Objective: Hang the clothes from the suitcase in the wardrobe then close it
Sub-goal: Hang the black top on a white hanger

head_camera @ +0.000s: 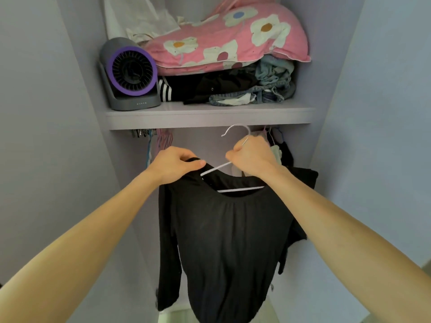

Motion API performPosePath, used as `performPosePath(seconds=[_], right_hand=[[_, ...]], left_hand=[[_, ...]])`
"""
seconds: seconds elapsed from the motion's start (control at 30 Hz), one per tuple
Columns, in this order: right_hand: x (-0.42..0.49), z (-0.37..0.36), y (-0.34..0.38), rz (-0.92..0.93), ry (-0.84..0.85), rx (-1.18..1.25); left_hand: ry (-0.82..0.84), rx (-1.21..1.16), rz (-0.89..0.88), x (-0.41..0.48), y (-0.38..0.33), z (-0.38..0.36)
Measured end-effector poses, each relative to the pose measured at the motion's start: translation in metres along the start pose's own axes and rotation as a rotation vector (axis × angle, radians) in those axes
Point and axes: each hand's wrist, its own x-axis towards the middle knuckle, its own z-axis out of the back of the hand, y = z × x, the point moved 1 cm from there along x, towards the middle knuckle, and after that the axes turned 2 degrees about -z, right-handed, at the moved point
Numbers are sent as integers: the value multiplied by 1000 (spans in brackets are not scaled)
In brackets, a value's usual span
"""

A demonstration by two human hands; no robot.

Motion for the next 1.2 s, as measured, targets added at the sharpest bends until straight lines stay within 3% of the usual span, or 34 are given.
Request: performPosePath(seconds=[0.1,0.27,0.4,0.57,0.77,0.87,0.93,1.07,1.2], right_hand=[[3,11,4,48,-162,151],[-8,0,11,32,194,-45],[-8,0,0,-2,44,97],[-4,10,-17,-63,-88,142],[-8,11,-24,-59,-7,152],[-18,2,-23,-28,115,-52],[-23,-3,-20,-4,78,-109],[-19,8,-14,-21,-69,37],[-19,14,-18,-28,-75,40]], left_hand=[[-51,4,7,1,-1,3],[-79,71,-15,5,-9,9],[135,51,39,-3,-5,1],[141,-95,51,-12,14,-1],[-74,-162,30,-13,10,-12],[-202,-226,29,-10,3,-12],[-134,-199,19,-8,1,-12],[140,-117,59,-13,5,-14],[170,-96,23,-18,17,-16]])
